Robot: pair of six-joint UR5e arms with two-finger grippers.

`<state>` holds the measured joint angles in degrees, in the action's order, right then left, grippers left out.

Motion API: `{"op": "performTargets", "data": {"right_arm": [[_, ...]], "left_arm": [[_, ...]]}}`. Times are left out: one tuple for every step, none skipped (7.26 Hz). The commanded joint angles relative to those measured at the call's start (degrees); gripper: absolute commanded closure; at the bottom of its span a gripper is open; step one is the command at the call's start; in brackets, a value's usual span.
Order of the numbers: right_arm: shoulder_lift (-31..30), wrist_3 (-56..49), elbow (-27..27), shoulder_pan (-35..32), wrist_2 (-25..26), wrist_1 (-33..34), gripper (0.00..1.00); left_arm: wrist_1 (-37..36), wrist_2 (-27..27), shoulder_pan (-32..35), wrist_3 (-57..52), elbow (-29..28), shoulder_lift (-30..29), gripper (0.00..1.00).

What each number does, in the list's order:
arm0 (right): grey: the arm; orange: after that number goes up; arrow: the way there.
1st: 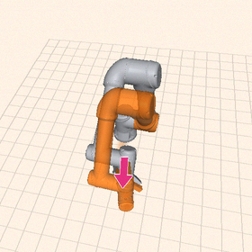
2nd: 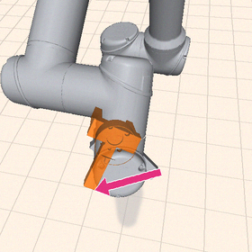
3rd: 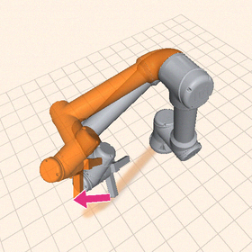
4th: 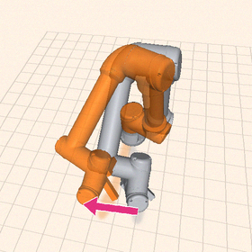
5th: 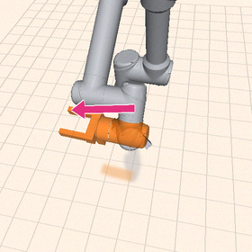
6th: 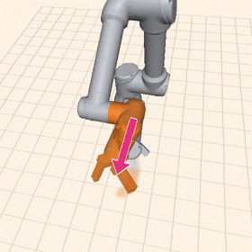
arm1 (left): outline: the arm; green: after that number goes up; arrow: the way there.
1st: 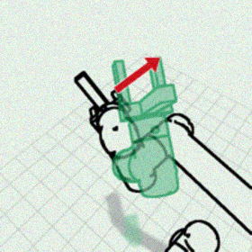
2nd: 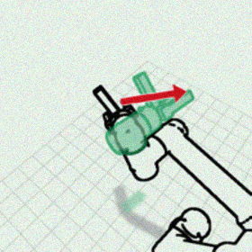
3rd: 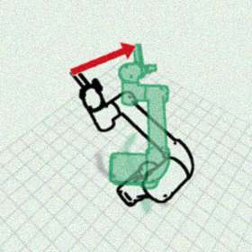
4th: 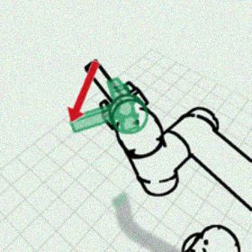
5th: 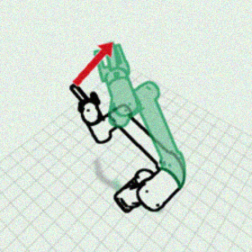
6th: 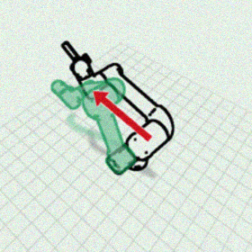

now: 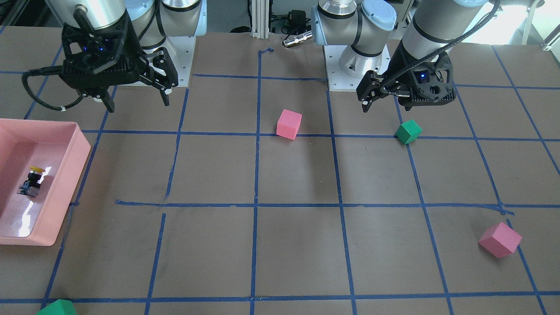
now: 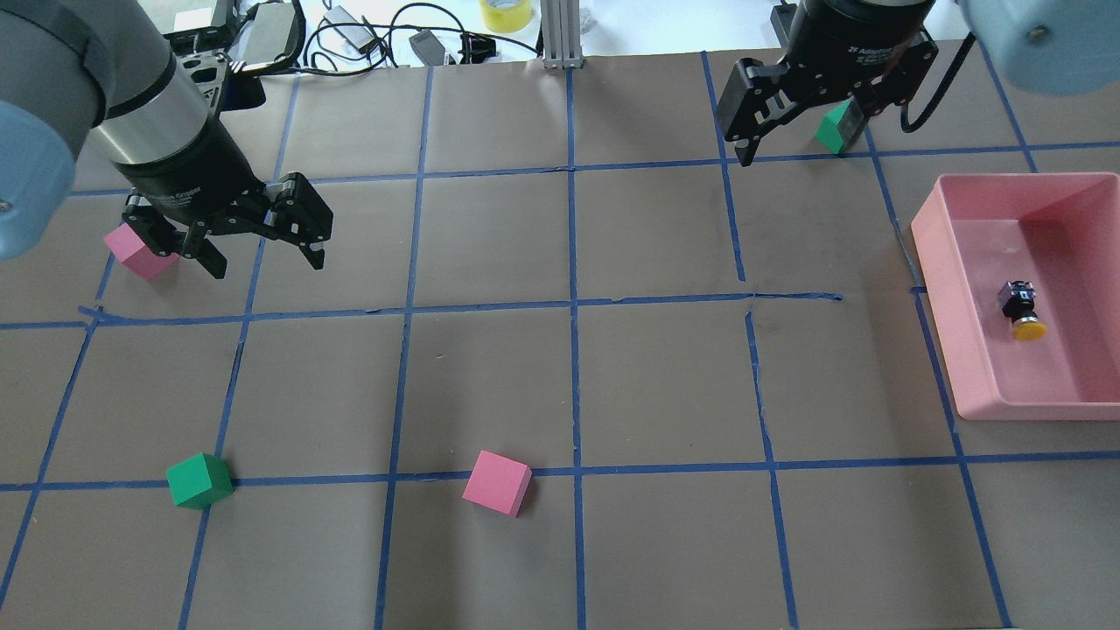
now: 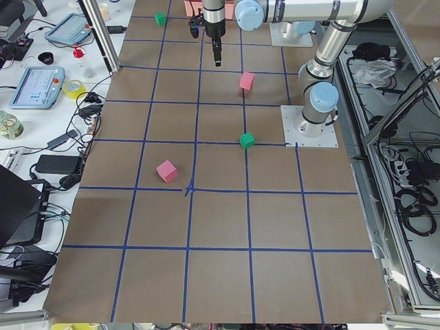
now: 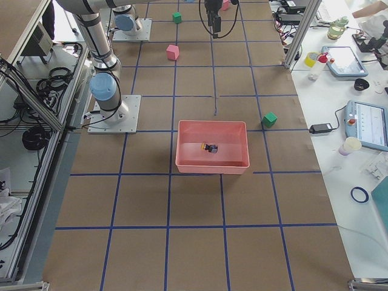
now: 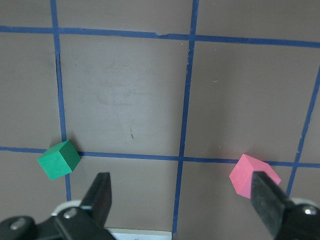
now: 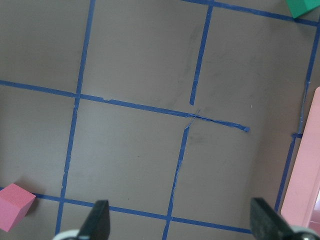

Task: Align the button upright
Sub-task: 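Move the right gripper over the pink tray above the yellow-capped button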

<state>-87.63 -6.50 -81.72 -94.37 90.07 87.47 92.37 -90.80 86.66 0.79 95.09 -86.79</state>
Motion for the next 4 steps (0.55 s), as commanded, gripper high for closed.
{"op": "performTargets", "data": {"right_arm": [[0.0,-0.4,-0.1,0.1,0.1,0.3,0.0],[0.0,-0.4,-0.1,0.4,-0.2,-0.1,0.0],[0.2,-0.7,-0.2,1.3,-1.3,0.2,0.0],[0.8,-0.8,-0.7,3.5,-0.8,0.2,0.0]], "left_arm": [[0.0,0.0,0.0,0.0,0.1,0.0,0.0],[0.0,0.0,0.0,0.0,0.1,0.0,0.0],[0.0,-0.1,0.0,0.0,0.1,0.0,0.0],[0.0,-0.1,0.0,0.0,0.1,0.0,0.0]]}}
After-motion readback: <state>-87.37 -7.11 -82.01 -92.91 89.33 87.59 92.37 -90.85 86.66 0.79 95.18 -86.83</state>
